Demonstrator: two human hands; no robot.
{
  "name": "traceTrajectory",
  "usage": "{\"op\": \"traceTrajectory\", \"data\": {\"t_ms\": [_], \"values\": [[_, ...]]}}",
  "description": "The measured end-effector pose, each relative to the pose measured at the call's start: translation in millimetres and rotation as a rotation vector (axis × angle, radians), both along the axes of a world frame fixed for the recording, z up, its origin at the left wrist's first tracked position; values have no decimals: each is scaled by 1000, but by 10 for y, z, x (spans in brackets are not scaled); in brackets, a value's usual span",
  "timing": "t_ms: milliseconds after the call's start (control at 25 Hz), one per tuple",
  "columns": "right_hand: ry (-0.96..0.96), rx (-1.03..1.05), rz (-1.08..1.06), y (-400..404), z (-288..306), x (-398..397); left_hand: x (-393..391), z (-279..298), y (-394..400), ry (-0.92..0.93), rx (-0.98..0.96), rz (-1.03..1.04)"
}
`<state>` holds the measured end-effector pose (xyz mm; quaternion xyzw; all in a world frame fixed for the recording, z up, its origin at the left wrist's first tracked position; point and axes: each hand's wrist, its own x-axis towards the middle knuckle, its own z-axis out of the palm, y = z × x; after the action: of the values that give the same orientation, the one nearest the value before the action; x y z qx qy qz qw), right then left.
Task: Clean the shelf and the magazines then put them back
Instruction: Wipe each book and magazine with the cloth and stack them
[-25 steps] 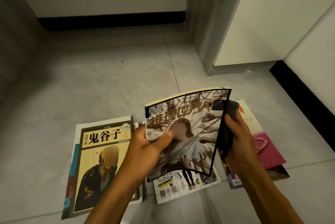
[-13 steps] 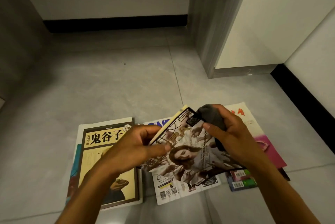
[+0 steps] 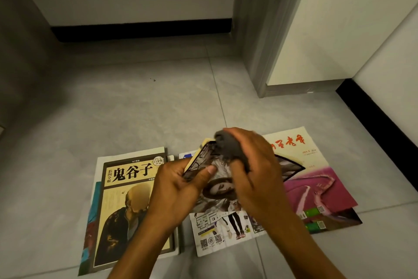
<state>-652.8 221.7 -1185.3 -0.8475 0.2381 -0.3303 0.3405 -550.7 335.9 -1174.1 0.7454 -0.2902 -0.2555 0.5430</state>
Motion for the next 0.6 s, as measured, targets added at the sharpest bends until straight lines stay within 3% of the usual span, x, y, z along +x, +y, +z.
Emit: {"op": "traceTrajectory", "data": {"t_ms": [160,280,440,600], "values": [[162,150,-198,-485,-287,-369,126,11,78,5,-46,38],[101,154,-95,-274,-201,-260,147,-34,60,-36,1,-19],[-28,-12,21,31,1,48,75,-54,26,-21,-23,-52],[33,-118,-57,-338,-279,-209,141,1,112,88,-94,25]]}}
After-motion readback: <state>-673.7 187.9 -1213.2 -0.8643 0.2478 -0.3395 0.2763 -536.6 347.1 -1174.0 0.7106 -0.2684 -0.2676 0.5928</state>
